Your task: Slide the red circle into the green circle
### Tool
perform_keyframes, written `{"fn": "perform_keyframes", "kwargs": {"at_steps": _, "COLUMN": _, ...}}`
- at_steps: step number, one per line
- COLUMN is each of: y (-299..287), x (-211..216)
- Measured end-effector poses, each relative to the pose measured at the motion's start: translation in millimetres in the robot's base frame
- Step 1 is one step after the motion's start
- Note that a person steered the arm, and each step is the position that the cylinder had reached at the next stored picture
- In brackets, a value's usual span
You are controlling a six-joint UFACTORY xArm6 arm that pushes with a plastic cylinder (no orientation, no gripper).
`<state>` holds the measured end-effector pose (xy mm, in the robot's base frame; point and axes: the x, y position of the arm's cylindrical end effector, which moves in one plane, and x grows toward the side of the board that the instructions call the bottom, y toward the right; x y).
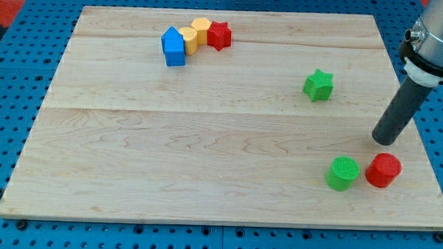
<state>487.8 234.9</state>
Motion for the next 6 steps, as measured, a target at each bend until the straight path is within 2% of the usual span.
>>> {"fn": "perform_keyframes", "kwargs": {"at_steps": 6, "y": 0.7, "x": -4.9}}
